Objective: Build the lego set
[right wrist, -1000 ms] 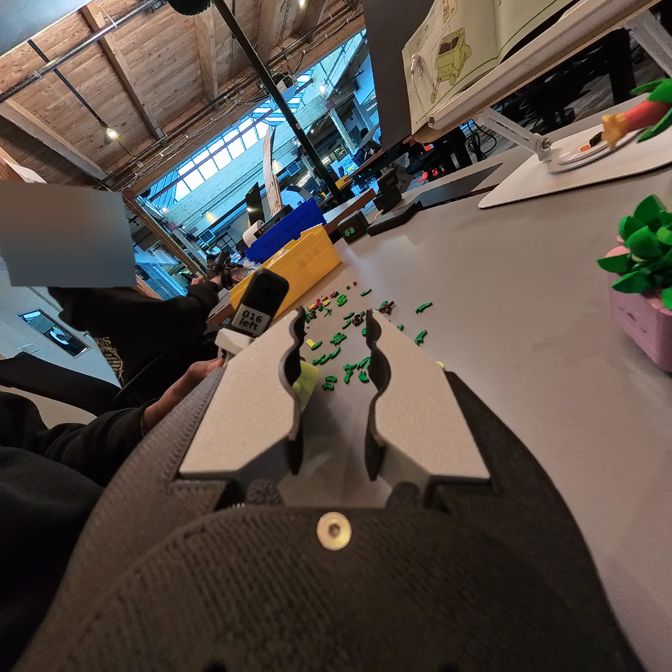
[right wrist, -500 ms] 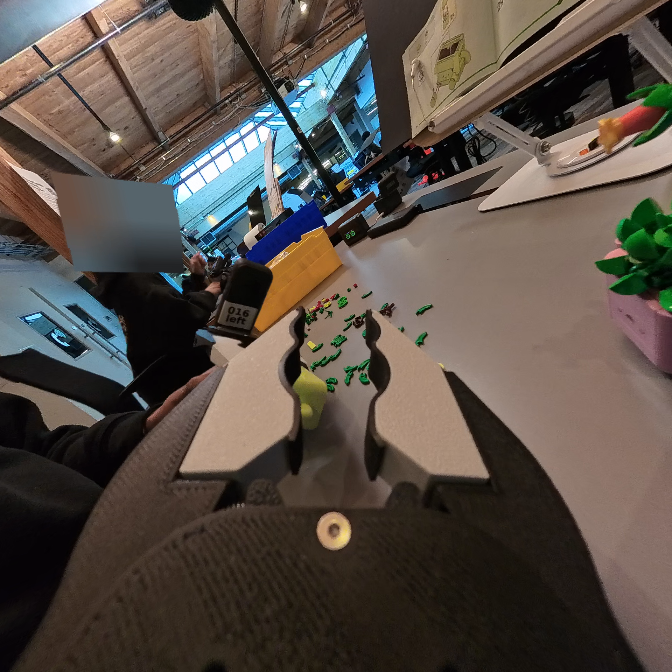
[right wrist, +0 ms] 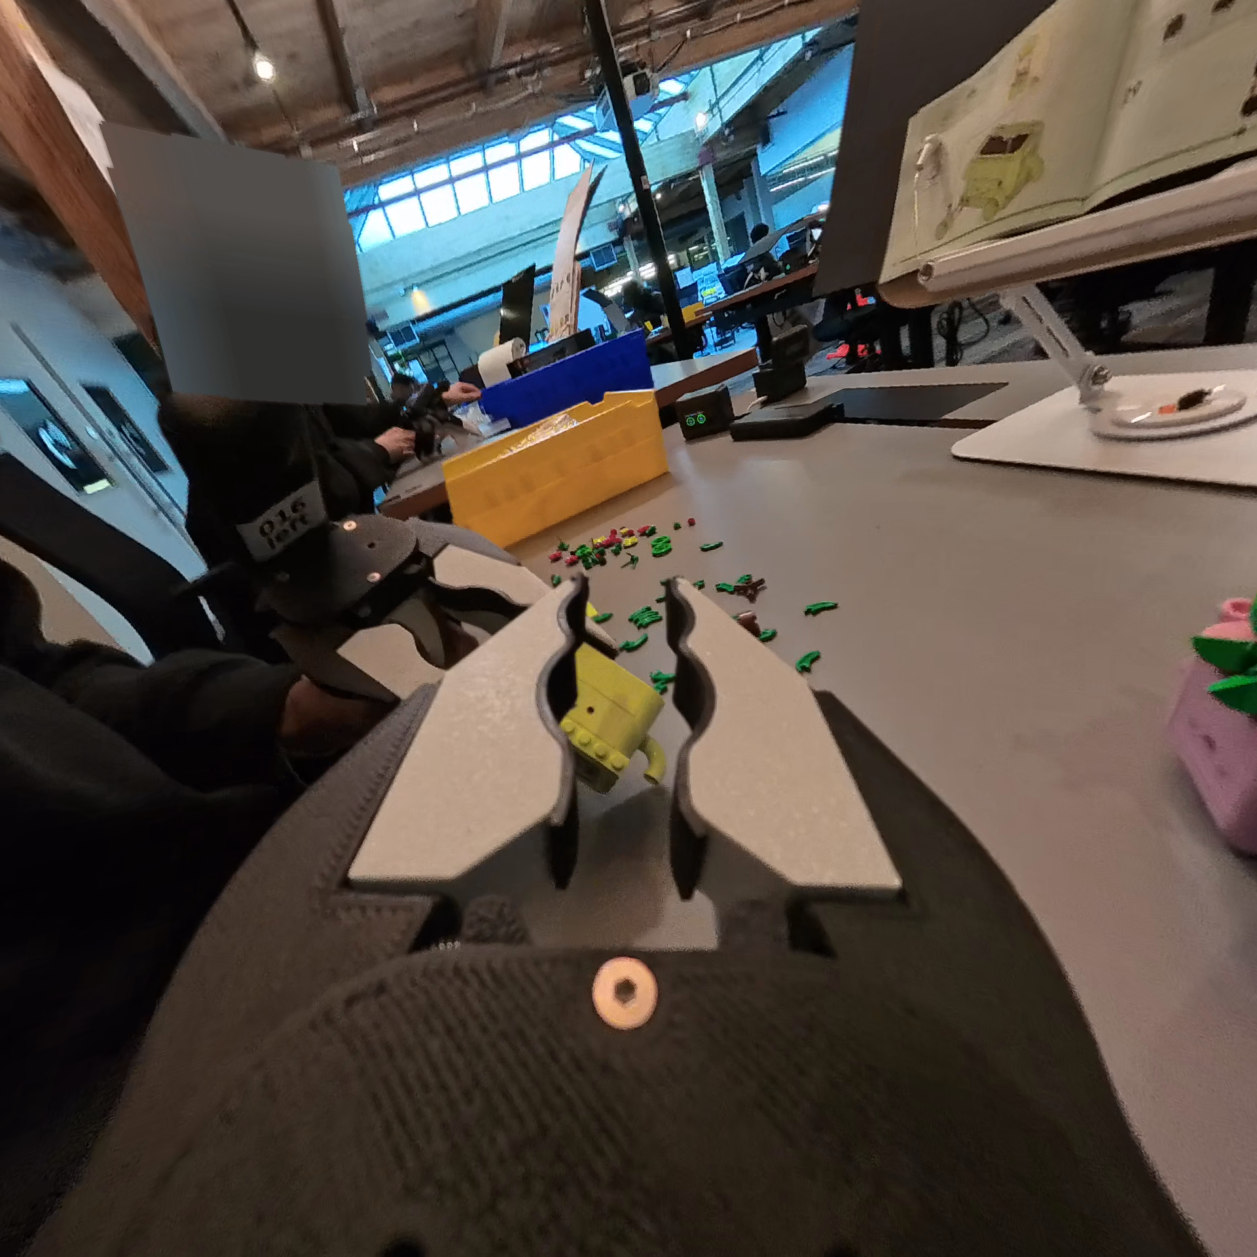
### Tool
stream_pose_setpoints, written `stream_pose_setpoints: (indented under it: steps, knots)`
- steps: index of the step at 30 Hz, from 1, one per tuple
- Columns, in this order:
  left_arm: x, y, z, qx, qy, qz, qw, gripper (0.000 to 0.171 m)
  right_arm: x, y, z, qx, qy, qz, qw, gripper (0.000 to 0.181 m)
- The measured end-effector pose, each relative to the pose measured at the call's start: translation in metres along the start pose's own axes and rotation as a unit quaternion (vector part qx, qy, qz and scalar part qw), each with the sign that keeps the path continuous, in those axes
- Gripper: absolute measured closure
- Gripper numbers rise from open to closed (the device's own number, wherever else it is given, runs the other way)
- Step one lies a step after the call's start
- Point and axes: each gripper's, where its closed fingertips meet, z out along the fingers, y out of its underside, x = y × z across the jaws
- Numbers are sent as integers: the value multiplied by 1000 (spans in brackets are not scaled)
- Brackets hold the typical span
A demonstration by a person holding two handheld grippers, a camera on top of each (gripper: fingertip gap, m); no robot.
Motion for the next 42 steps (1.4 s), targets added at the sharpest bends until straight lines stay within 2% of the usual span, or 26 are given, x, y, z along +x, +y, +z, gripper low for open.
stream_pose_setpoints:
  steps: [3, 6, 15, 21, 33, 42]
  knots:
    - [6, 6, 3, -11, 0, 22, 1000, 127, -3, -3, -3, 17, -1, -52, 999, 165]
    - [10, 9, 6, -14, 9, 20, 1000, 127, -4, -8, -4, 40, 4, -69, 997, 167]
    - [5, 13, 7, -8, 10, -11, 1000, 126, 2, -8, -7, 37, 11, -33, 999, 166]
    - [2, 15, 7, -12, 27, -35, 999, 126, 5, 1, -3, 5, 25, -36, 999, 167]
    - [-10, 26, 5, -31, 74, -129, 988, 126, 4, 13, 9, -25, 22, -45, 998, 157]
    - [-5, 32, 9, -57, 92, -133, 985, 126, 5, 13, 11, -24, 20, -35, 999, 157]
